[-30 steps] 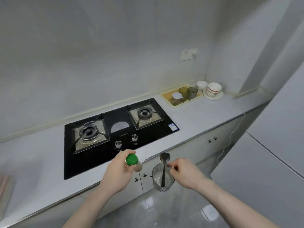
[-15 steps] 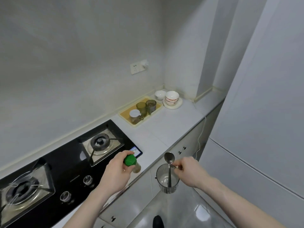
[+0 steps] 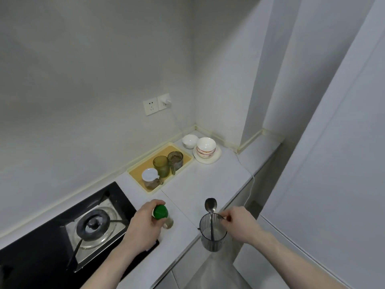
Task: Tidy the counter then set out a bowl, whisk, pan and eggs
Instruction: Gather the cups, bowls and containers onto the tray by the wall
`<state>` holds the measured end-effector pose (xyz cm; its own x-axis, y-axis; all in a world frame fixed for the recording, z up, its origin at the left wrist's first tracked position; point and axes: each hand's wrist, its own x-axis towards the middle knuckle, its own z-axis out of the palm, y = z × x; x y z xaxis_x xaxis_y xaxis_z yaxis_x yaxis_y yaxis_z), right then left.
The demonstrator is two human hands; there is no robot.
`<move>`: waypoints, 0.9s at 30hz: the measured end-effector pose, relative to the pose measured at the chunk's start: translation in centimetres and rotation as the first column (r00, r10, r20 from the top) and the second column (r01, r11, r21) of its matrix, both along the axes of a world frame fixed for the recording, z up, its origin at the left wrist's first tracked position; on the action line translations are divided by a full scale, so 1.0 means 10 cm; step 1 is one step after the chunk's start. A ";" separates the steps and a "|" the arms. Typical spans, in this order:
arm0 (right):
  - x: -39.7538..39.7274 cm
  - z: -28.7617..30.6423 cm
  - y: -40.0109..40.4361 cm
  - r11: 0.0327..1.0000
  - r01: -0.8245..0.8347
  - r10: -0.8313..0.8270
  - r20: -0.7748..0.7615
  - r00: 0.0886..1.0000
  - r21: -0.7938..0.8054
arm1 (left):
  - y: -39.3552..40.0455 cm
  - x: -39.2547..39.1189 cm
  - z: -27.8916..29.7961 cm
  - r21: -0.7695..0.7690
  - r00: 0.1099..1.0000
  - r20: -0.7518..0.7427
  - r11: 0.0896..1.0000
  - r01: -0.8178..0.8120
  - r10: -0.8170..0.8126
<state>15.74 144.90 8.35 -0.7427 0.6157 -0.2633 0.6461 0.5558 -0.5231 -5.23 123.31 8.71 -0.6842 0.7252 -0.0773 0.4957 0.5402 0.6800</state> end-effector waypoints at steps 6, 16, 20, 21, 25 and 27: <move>-0.49 -0.18 0.66 0.995 -0.040 0.040 -0.010 0.999 -0.093 | 0.41 -0.23 -0.12 -0.044 0.996 0.004 0.995 -0.090 0.091; -1.32 -0.50 1.67 0.987 -0.099 0.098 -0.014 0.995 -0.130 | 1.06 -0.53 -0.34 -0.126 0.964 0.018 0.957 -0.262 0.266; -1.61 -0.64 1.89 0.981 -0.062 0.057 -0.033 0.998 -0.186 | 1.20 -0.59 -0.46 -0.149 0.940 0.038 0.932 -0.331 0.340; -1.68 -0.67 1.92 0.979 -0.053 0.049 -0.026 0.998 -0.197 | 1.21 -0.61 -0.48 -0.157 0.934 0.040 0.926 -0.344 0.354; -1.87 -0.77 2.04 0.976 -0.006 0.009 0.012 1.000 -0.219 | 1.27 -0.73 -0.56 -0.174 0.924 0.057 0.915 -0.365 0.379; -1.95 -0.83 2.09 0.966 0.033 -0.031 0.013 0.999 -0.255 | 1.28 -0.80 -0.59 -0.186 0.923 0.055 0.913 -0.364 0.380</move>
<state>-3.79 165.80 0.00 -0.7207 0.5508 -0.4209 0.6665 0.3837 -0.6392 -13.19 136.13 2.85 -0.8866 0.3902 -0.2485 0.1787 0.7844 0.5940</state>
